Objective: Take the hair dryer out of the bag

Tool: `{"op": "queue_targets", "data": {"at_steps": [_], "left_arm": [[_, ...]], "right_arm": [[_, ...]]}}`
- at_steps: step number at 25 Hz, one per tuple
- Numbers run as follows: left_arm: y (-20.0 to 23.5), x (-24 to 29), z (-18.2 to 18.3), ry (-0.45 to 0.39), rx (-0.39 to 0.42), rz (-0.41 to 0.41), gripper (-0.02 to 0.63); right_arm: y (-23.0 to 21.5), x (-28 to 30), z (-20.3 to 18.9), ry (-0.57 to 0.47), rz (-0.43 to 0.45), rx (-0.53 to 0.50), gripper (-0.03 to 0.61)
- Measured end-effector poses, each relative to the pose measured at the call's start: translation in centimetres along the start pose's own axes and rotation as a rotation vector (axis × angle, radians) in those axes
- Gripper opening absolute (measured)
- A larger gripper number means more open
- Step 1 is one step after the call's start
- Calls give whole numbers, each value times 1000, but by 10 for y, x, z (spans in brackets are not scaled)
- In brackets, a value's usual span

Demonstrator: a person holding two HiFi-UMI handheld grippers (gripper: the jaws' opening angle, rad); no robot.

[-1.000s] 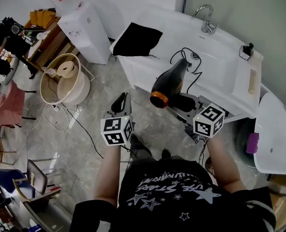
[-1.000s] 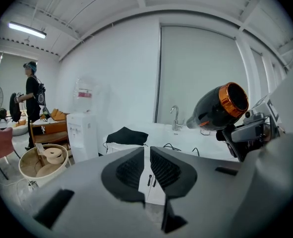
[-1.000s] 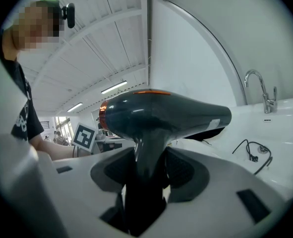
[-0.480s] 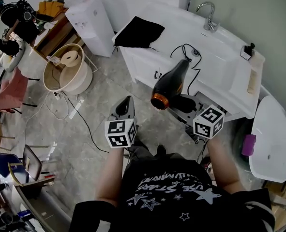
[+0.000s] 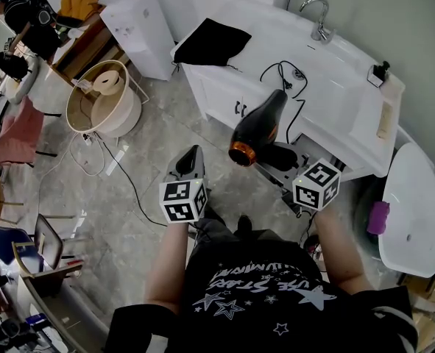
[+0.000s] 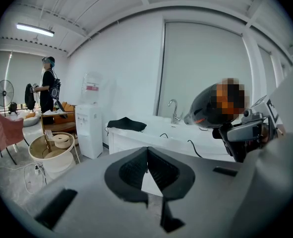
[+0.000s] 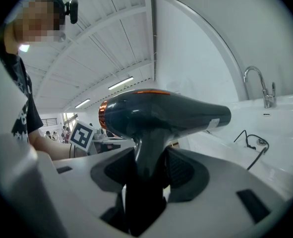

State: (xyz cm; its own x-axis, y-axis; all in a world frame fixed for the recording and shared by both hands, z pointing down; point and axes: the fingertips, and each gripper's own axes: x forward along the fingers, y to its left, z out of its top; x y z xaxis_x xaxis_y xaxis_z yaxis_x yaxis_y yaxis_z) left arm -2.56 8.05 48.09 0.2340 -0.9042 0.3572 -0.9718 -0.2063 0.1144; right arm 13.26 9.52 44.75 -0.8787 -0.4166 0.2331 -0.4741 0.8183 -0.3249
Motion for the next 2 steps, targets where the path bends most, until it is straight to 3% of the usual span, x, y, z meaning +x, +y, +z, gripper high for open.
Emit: {"op": "queue_targets", "data": {"at_steps": [2], "left_arm": [[-1, -1, -2, 3, 0, -4, 12]], "right_arm": [[1, 0, 0, -1, 0, -1, 196]]}}
